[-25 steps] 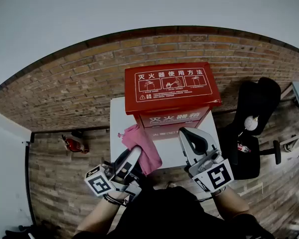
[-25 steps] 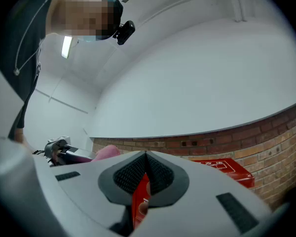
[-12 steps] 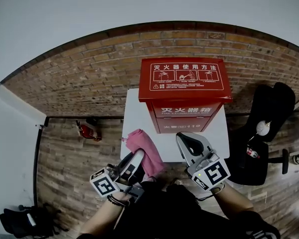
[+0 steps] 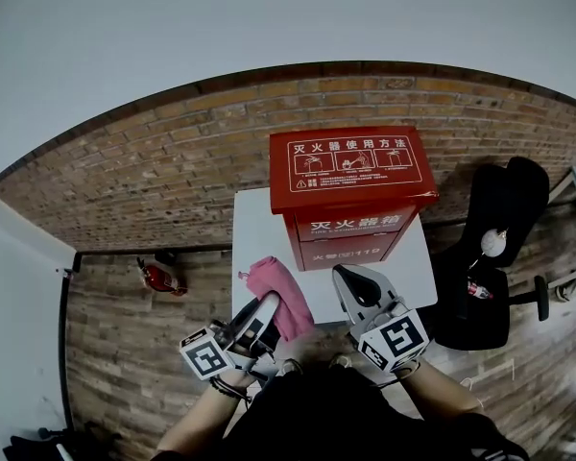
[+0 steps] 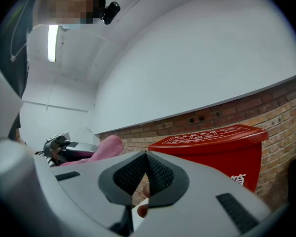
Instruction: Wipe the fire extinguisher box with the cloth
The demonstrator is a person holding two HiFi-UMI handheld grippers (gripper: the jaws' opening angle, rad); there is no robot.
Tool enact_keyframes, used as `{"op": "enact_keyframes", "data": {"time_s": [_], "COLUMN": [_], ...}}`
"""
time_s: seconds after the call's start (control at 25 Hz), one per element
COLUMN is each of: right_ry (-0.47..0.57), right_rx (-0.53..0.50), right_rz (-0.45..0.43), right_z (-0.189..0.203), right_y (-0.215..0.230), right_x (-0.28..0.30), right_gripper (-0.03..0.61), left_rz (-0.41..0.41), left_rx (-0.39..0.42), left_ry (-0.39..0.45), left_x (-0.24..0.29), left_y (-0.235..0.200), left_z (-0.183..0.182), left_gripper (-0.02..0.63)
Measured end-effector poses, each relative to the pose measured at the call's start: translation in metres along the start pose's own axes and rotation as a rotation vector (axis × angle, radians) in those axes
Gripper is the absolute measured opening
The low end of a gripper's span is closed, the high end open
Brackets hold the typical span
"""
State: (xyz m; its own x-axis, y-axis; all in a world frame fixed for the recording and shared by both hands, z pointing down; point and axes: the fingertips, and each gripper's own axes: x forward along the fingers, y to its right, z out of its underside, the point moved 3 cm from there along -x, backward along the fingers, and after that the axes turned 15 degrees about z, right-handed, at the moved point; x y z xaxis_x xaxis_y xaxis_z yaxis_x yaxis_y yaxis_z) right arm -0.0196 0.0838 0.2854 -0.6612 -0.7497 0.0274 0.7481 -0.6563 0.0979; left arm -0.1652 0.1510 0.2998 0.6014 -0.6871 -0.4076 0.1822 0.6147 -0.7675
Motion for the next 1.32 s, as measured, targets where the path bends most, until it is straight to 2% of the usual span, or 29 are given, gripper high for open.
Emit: {"op": "enact_keyframes", "data": {"time_s": [0.4,0.76,1.32], "right_ry": [0.018,0.018,0.013], "right_rx": [-0.005,-0.021,-0.01], "right_rz": [0.123,0.15,0.16], "right_z": [-0.001,0.001,0.01], "right_y": [0.008,0.003,-0.002], "right_x": [-0.012,-0.018,-0.023], "right_gripper": [0.018,0.018,0.018], "left_rz": [0.014,-0.005,-0.023], "left_rx": [-0.061,-0.118,-0.13], "left_ry": [-0.055,-0.106,-0.137], "left_x": [-0.008,-0.021,-0.028], "left_y": [-0.02,-0.035,-0.038], "left_z": [0.012,0.025,0.036], "left_gripper": [0.069,0.069,0.069]}}
